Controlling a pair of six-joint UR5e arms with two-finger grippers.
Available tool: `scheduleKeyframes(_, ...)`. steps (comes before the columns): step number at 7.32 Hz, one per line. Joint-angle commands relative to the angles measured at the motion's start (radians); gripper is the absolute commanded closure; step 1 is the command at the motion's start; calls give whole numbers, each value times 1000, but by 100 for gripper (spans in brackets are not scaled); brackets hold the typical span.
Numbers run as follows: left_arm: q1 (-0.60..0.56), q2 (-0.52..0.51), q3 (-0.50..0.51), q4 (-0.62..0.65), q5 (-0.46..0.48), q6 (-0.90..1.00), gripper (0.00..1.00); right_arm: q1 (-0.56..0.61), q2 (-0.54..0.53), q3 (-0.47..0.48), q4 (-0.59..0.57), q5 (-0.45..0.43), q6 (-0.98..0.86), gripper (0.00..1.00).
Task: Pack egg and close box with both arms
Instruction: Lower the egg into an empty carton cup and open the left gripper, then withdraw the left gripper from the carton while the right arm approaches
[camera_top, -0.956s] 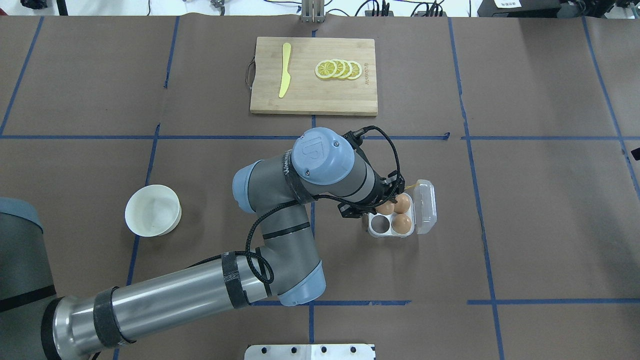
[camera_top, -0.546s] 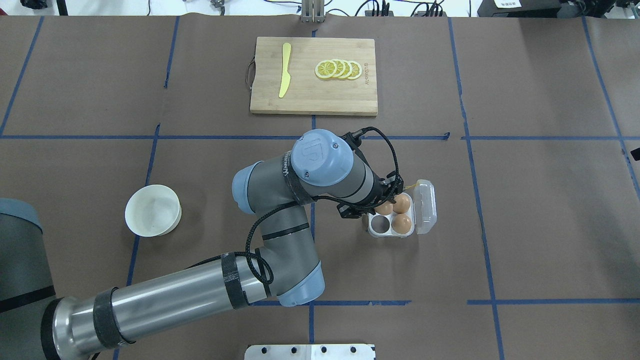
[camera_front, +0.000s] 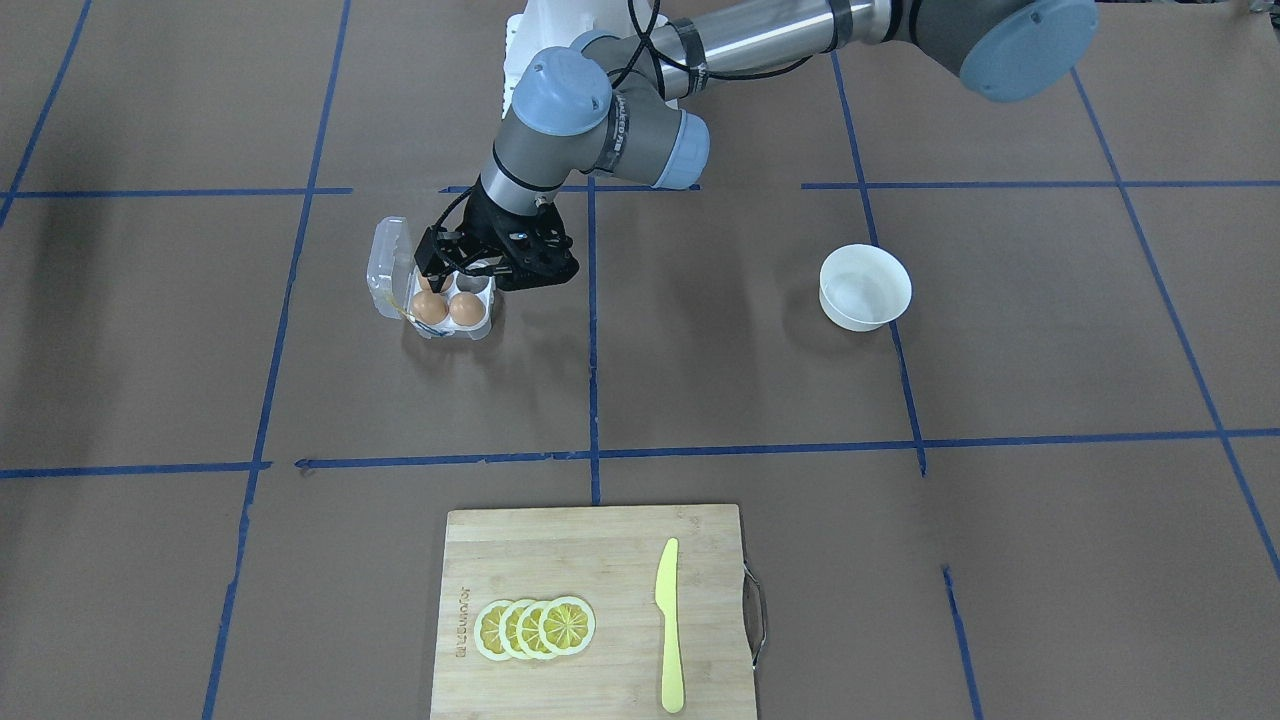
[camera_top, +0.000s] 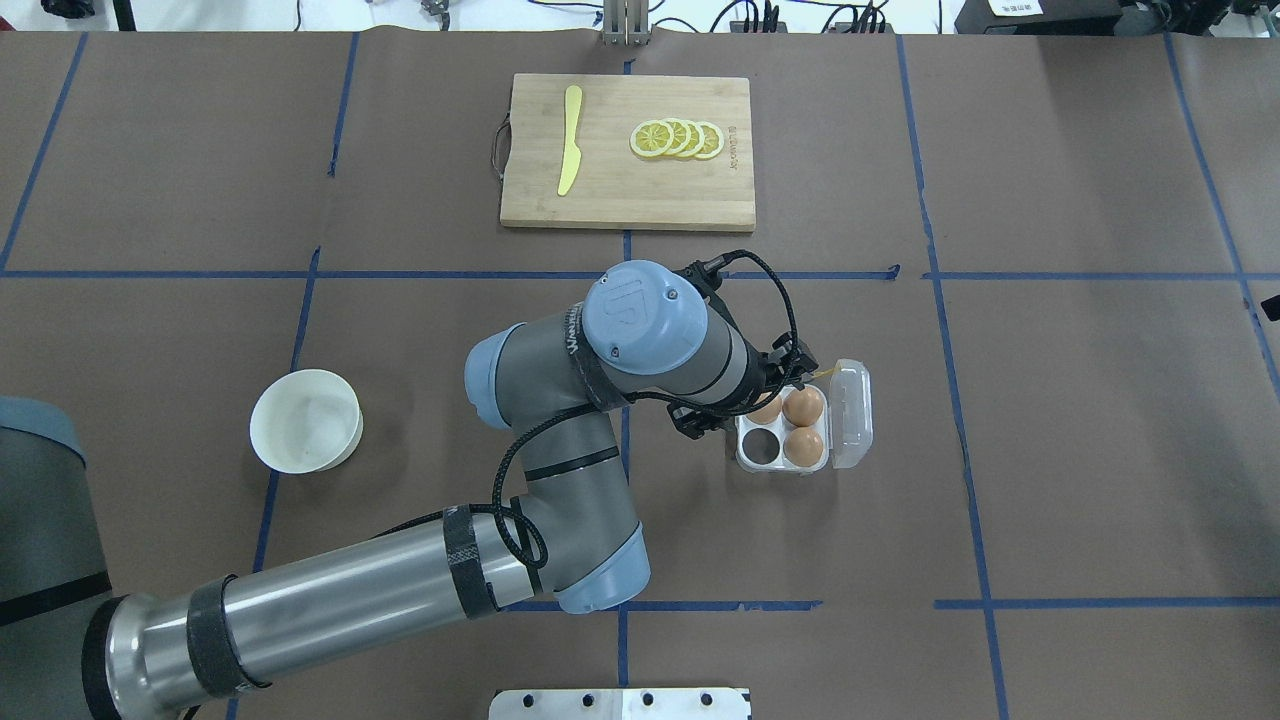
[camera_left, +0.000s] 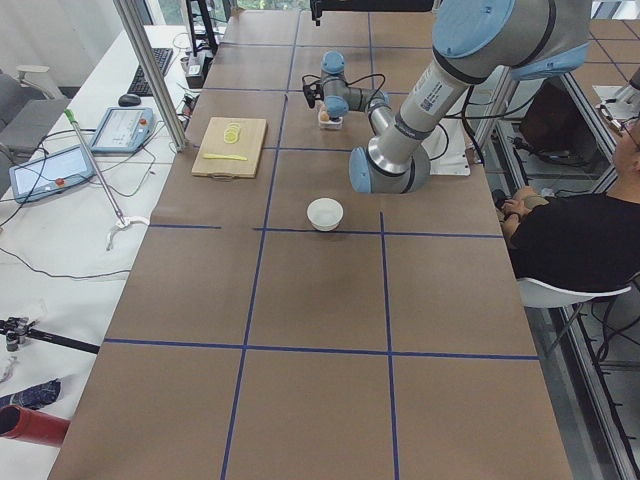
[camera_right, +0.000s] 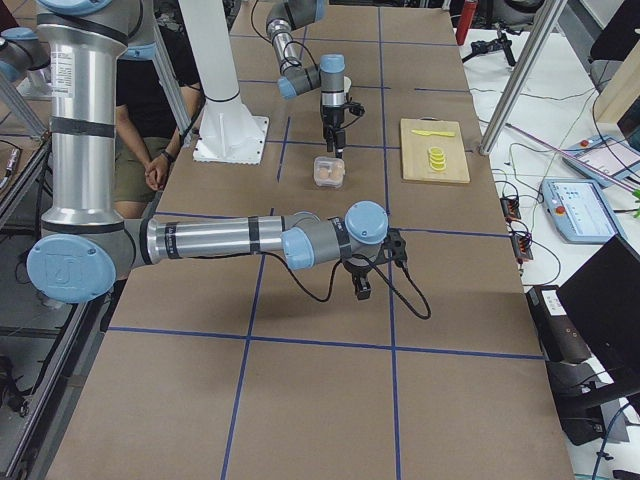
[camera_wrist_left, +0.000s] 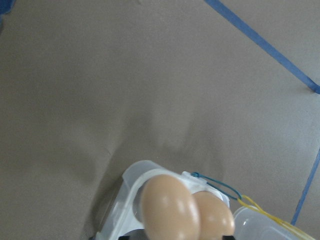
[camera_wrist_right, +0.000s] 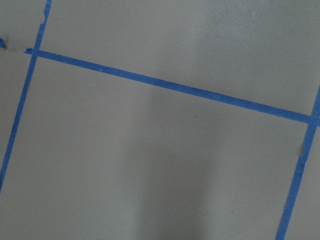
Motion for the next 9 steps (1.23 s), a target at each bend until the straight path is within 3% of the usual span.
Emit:
scheduleKeyframes(1,-26,5,-9,8,2,10,8,-20,5,5,2,0,38,0)
scheduleKeyframes(2,-53,62,-69,20,-3,63,9,-75,15,27,19,-6,167,0)
scheduleKeyframes(4,-139,245,-309,137,-7,266,10,-222,50,56,196,-34,564,0)
scheduleKeyframes(5,-199,367,-439,176,-18,375,11,-335,87,56,314,-113,784,0)
scheduleKeyframes(6,-283,430,-478,172,-104,460,12,-453,138,57,398,-192,1004,0)
scheduleKeyframes(9,-453,465,-480,167,-225,582,12,-764,286,106,410,-430,1310,0)
